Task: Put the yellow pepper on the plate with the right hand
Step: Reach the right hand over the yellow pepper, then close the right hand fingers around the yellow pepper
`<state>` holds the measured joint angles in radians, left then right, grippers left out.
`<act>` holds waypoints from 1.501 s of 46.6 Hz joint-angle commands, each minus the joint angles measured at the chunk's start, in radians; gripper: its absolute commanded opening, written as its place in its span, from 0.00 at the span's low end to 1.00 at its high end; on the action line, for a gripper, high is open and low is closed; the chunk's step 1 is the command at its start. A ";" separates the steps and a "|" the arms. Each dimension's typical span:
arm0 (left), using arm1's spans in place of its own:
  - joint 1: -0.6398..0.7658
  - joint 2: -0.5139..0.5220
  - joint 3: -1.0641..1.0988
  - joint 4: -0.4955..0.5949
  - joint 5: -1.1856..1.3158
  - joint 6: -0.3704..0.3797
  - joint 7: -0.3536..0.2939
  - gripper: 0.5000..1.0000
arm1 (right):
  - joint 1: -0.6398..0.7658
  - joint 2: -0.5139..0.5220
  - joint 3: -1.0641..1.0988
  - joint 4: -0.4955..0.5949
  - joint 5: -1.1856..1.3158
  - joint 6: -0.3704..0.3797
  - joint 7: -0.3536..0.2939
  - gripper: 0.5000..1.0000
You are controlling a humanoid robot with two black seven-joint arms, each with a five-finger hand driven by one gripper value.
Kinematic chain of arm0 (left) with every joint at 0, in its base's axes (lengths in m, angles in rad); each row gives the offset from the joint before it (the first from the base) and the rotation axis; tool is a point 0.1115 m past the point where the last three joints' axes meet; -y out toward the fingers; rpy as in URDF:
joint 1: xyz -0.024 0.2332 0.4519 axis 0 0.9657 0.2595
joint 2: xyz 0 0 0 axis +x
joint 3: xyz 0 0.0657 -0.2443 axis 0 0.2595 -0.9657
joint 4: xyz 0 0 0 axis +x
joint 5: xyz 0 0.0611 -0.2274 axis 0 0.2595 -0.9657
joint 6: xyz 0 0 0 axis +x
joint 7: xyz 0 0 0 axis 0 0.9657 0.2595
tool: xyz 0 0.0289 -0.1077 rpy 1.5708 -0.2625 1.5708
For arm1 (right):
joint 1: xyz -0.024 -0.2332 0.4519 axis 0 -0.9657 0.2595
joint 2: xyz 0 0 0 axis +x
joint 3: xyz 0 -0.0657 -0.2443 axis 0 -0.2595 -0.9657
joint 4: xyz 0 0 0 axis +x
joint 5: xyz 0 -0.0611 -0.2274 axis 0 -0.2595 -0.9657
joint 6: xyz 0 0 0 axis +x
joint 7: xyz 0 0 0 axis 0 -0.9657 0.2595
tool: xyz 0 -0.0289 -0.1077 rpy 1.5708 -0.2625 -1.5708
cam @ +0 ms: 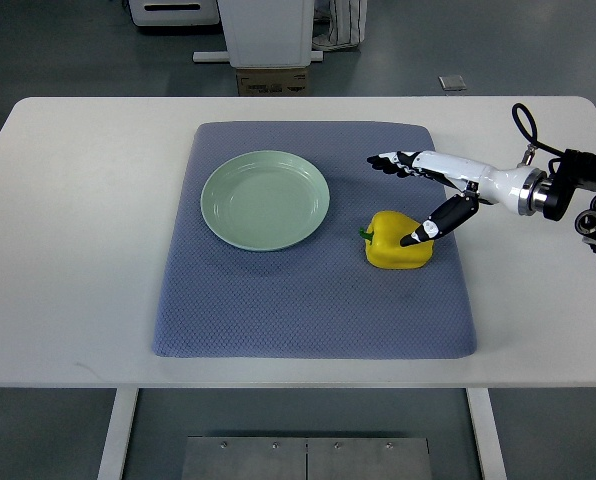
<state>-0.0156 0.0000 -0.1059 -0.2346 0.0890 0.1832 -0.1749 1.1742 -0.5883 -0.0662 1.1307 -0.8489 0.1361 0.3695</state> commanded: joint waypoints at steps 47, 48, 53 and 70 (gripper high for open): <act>0.000 0.000 0.000 0.000 0.000 -0.001 0.000 1.00 | 0.076 0.053 -0.150 -0.003 -0.122 -0.027 -0.093 0.92; 0.000 0.000 0.000 0.000 0.000 -0.001 0.000 1.00 | 0.075 0.055 -0.150 -0.005 -0.122 -0.030 -0.099 0.92; 0.000 0.000 0.000 0.000 0.000 -0.001 0.000 1.00 | 0.071 0.058 -0.150 -0.008 -0.122 -0.033 -0.113 0.92; 0.000 0.000 0.000 0.000 0.000 -0.001 0.000 1.00 | 0.058 0.062 -0.152 -0.008 -0.116 -0.032 -0.144 0.87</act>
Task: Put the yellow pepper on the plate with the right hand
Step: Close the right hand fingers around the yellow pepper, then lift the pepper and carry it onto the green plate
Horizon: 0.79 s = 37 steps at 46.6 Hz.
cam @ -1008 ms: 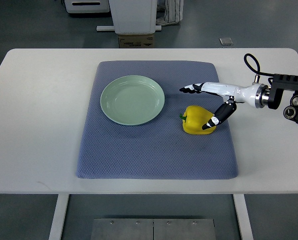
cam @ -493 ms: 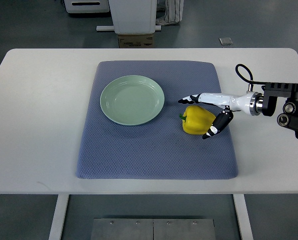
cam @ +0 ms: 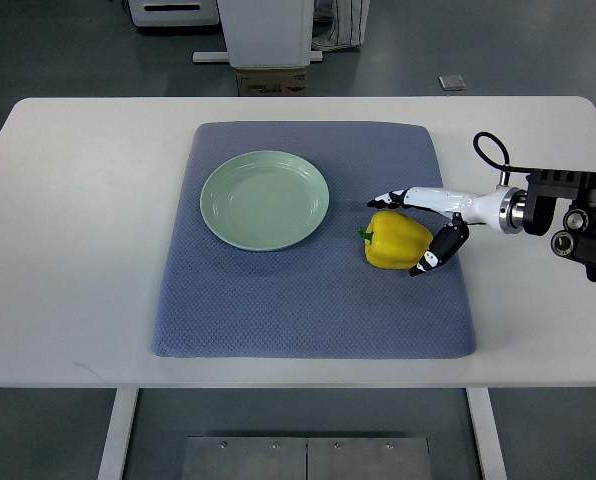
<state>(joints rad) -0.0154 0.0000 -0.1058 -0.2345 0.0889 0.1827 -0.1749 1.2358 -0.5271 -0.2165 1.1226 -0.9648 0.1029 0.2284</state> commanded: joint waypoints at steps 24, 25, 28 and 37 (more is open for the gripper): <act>0.002 0.000 0.000 0.000 0.000 0.001 0.000 1.00 | -0.007 0.002 -0.001 -0.014 0.000 0.001 -0.004 0.22; 0.000 0.000 0.000 0.000 0.000 0.001 0.000 1.00 | -0.007 0.004 -0.001 -0.014 0.000 0.001 -0.004 0.18; 0.000 0.000 0.000 0.000 0.000 0.000 0.000 1.00 | -0.006 0.007 0.000 -0.015 0.000 0.001 -0.004 0.01; 0.000 0.000 0.000 0.000 0.000 0.000 0.000 1.00 | -0.002 0.010 0.006 -0.018 0.003 0.001 -0.006 0.00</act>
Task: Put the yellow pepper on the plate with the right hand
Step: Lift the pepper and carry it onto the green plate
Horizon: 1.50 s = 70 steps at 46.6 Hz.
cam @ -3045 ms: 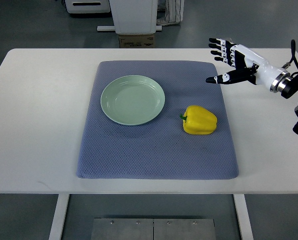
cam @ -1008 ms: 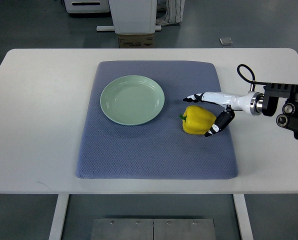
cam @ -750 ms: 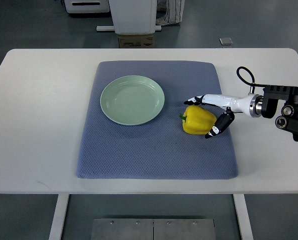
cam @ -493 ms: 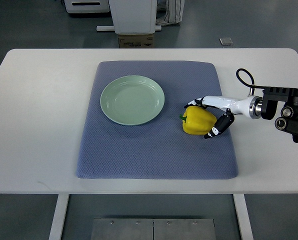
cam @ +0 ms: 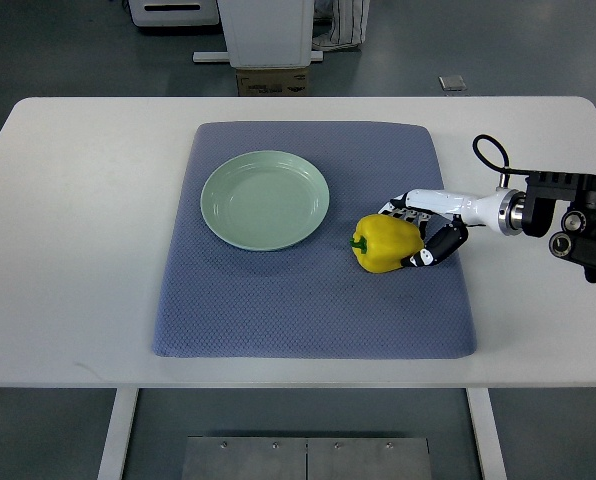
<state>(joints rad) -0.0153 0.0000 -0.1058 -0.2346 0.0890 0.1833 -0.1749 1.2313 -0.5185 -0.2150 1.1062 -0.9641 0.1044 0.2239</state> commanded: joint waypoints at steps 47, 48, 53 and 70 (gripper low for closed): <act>0.000 0.000 0.000 0.000 0.000 -0.001 0.000 1.00 | 0.076 0.417 0.167 -0.293 0.107 -0.006 -0.150 0.00; 0.000 0.000 0.000 0.000 0.000 0.001 0.000 1.00 | 0.076 0.431 0.167 -0.301 0.108 -0.006 -0.152 0.00; 0.000 0.000 0.000 0.000 0.000 0.001 0.000 1.00 | 0.076 0.485 0.167 -0.338 0.110 -0.015 -0.161 0.00; 0.000 0.000 0.000 0.000 0.000 -0.001 0.000 1.00 | 0.056 0.518 0.175 -0.382 0.110 -0.017 -0.181 0.00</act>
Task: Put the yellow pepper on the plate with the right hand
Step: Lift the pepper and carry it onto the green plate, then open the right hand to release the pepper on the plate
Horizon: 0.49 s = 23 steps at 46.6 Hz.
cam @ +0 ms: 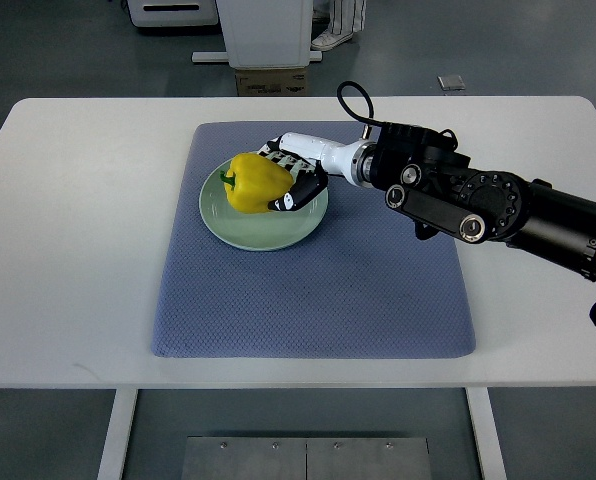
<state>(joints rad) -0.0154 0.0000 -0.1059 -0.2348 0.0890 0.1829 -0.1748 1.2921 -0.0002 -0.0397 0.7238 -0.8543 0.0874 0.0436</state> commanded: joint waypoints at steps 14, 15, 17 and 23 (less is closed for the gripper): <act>0.000 0.000 0.000 0.000 0.000 0.000 0.000 1.00 | -0.024 0.000 -0.002 0.002 -0.005 0.000 -0.004 0.00; 0.000 0.000 0.000 0.000 0.000 0.000 0.000 1.00 | -0.025 0.000 0.000 0.002 -0.005 0.000 -0.004 0.00; 0.000 0.000 0.000 0.000 0.000 0.000 0.000 1.00 | -0.027 0.000 0.000 0.000 -0.005 0.000 -0.004 0.00; 0.000 0.000 0.000 0.000 0.000 0.000 0.000 1.00 | -0.034 0.000 0.000 0.002 -0.003 0.000 -0.004 0.02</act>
<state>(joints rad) -0.0150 0.0000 -0.1059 -0.2347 0.0890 0.1828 -0.1748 1.2608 0.0000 -0.0399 0.7251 -0.8590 0.0872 0.0399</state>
